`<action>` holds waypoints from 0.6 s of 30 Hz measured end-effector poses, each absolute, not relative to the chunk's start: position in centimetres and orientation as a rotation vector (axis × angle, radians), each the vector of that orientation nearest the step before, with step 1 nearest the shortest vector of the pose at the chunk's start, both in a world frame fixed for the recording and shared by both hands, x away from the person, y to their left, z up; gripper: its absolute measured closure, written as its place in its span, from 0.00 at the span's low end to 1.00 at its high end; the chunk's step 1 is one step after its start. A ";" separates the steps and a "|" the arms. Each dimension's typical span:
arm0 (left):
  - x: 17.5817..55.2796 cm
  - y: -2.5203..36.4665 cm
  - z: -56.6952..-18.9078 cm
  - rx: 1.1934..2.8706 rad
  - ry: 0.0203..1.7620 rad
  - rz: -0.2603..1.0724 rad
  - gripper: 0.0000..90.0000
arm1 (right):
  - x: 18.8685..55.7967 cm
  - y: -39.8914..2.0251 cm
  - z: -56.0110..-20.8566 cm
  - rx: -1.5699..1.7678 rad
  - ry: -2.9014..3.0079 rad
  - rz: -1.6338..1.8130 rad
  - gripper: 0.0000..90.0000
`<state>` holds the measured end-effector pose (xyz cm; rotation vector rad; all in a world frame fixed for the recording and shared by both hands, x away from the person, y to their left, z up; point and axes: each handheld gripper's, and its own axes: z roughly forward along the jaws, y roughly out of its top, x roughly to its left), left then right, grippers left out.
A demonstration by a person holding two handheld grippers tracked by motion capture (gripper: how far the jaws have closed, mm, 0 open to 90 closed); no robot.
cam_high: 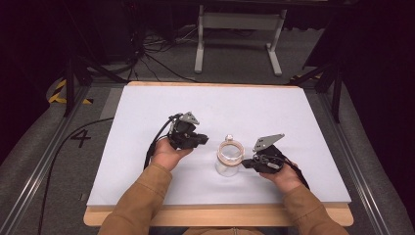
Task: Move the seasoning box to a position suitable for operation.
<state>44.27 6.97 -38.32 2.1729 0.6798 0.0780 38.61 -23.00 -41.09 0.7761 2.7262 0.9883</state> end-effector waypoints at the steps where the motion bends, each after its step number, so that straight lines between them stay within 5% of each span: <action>1: 44.3 7.0 -38.3 2.170 0.681 0.078 0.92 | 38.6 -22.9 -41.2 0.762 2.729 0.986 0.99; 18: 44.1 6.4 -35.2 2.012 0.571 0.014 0.90 | 37.8 -26.2 -40.0 0.868 2.595 1.061 0.96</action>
